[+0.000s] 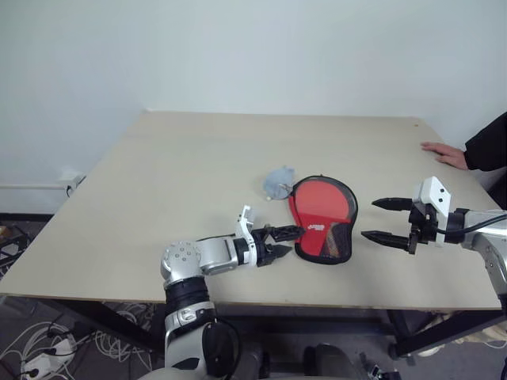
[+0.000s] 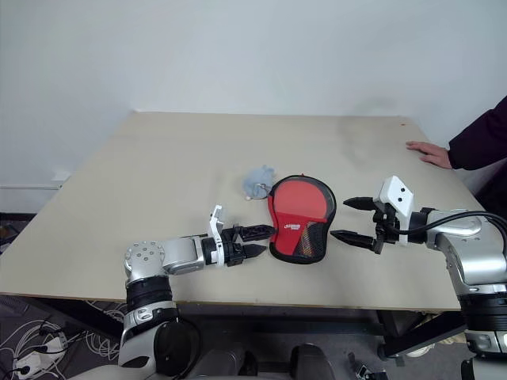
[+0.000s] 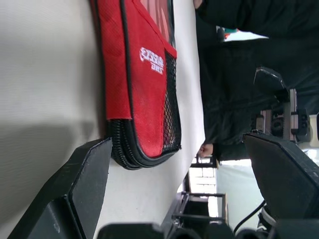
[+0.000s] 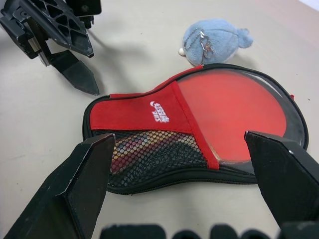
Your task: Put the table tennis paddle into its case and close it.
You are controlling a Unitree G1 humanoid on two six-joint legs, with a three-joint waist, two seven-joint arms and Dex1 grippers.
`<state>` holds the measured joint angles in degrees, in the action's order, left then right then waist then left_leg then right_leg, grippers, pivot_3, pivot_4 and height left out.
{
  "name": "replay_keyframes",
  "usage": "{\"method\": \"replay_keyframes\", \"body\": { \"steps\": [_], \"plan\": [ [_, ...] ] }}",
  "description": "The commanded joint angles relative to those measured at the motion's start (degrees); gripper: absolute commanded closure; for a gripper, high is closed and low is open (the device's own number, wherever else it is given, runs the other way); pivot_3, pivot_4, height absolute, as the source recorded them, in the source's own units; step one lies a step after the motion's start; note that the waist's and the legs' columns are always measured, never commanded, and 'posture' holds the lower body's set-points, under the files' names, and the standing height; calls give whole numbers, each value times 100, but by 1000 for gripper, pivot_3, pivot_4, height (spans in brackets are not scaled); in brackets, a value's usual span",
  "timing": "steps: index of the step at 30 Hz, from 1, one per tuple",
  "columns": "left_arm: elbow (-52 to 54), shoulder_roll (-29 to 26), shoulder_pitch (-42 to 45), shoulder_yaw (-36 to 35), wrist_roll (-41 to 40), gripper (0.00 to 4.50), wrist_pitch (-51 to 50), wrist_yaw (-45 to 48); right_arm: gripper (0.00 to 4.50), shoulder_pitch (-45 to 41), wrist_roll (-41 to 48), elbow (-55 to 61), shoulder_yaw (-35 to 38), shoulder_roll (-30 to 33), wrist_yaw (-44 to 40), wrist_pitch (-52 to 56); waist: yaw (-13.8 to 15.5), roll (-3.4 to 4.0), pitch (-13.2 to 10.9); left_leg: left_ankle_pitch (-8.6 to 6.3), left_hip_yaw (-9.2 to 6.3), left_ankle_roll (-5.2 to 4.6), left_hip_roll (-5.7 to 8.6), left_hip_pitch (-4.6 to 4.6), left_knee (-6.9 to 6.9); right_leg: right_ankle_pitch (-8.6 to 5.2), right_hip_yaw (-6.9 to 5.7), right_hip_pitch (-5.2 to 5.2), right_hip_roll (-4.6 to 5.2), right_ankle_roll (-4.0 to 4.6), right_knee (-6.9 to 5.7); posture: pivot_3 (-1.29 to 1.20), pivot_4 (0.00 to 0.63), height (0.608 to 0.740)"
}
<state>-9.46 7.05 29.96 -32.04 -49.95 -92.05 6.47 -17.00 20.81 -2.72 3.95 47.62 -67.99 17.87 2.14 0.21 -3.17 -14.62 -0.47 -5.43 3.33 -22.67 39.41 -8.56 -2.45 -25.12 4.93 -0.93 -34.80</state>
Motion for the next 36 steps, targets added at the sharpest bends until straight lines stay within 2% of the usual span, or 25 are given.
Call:
{"method": "replay_keyframes", "body": {
  "steps": [1,18,23,27,36],
  "plan": [
    [191,55,-4,30,5,25,-27,9,0,-41,141,232,145,-11,46,20,0,0,0,0,0,0,0,-1,0,0,0,0,0,0,0,0,0,721],
    [-115,600,137,243,203,25,511,-75,0,17,155,311,187,26,36,76,3,-3,-1,0,0,0,0,-2,0,0,-2,0,1,0,2,0,0,721],
    [-76,638,211,232,125,25,502,-153,0,32,154,306,185,18,40,78,3,-4,-1,0,0,-1,1,0,1,0,-2,5,1,0,3,0,0,721],
    [-44,455,252,148,70,25,409,-187,0,46,142,268,179,2,44,50,3,-4,-1,0,0,-1,0,1,1,0,-4,5,1,0,3,0,0,721],
    [-39,693,236,-77,196,25,479,-801,0,95,135,263,175,-37,62,43,-5,-9,1,0,0,-1,-2,3,1,0,-4,6,0,-1,3,0,0,721]
  ]
}}
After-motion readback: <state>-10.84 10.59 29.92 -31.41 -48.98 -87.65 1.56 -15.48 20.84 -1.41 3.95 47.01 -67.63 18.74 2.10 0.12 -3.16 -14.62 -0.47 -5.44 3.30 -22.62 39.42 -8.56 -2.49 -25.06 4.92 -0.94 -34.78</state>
